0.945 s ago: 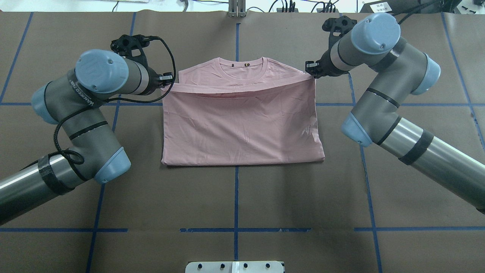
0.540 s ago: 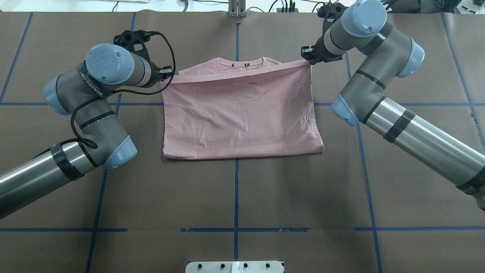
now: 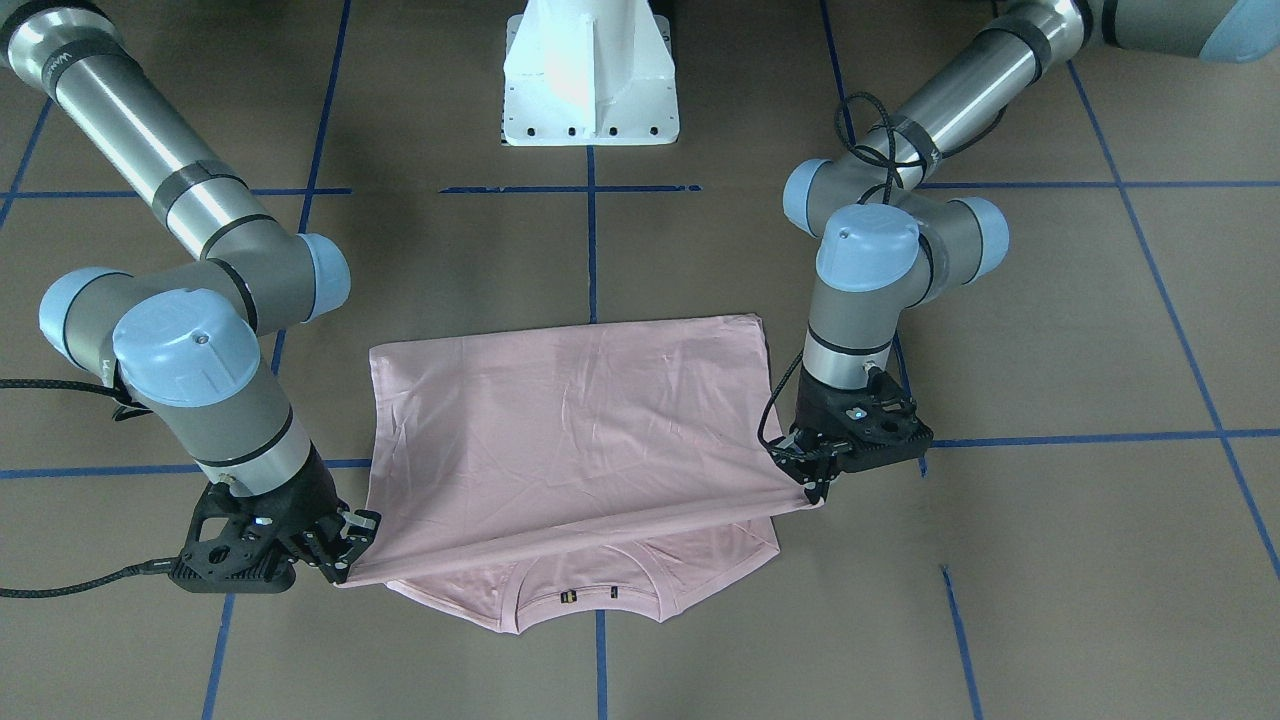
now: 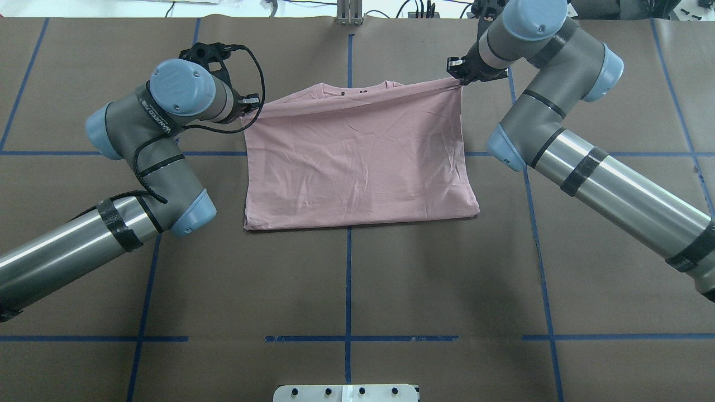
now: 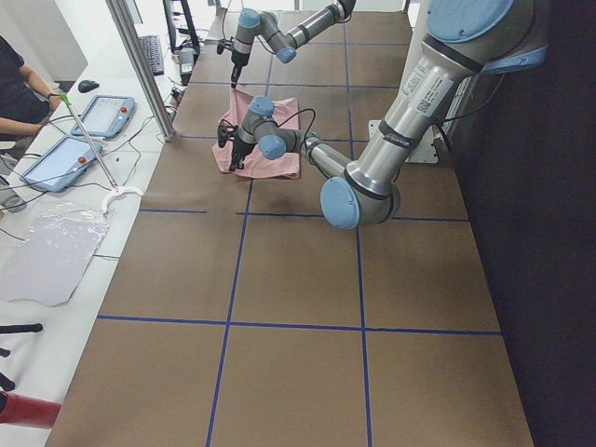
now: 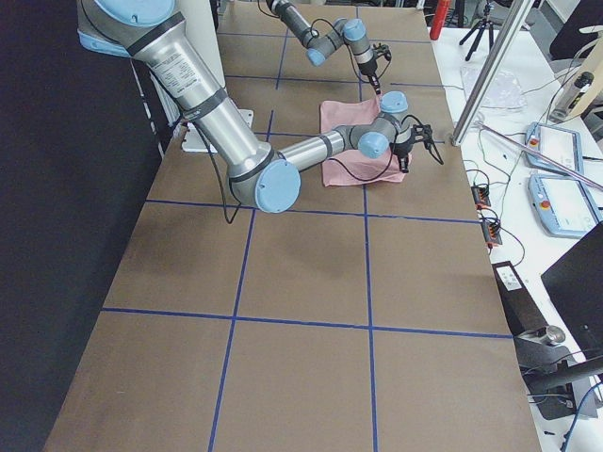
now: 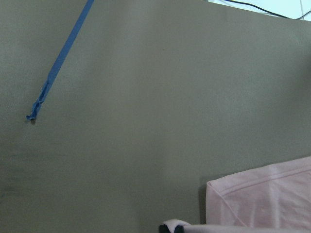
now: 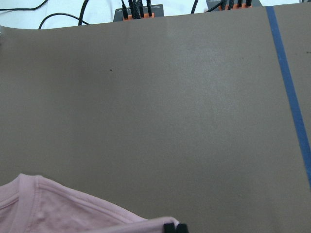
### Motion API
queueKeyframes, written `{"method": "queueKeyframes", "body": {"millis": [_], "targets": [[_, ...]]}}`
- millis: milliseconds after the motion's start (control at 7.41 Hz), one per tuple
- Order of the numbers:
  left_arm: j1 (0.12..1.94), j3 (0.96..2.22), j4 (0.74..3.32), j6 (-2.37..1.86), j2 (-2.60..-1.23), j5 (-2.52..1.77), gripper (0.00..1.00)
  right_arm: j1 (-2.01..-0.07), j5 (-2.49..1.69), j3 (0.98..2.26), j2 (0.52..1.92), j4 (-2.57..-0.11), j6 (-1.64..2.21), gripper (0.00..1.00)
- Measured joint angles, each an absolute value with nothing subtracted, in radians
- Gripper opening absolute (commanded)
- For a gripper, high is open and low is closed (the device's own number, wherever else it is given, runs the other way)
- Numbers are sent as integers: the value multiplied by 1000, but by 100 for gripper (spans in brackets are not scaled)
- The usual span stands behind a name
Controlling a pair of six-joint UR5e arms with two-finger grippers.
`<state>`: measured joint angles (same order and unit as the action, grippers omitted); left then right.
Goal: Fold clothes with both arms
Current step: 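Release the hem at the collar and raise both grippers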
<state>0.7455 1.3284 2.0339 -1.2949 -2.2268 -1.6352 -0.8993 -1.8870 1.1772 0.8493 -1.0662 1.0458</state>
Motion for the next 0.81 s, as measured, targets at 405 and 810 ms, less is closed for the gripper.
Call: {"method": "queueKeyframes", "body": {"millis": [405,810], "targets": [[754,1317,2034,-1276,-2242,-1635,0,-900,-1887,1167,845,-1066,1046,0],[753,1316,2033,-1275,-2266,-1635,0,-897,-1887,1170,840,-1037,1048,36]]}}
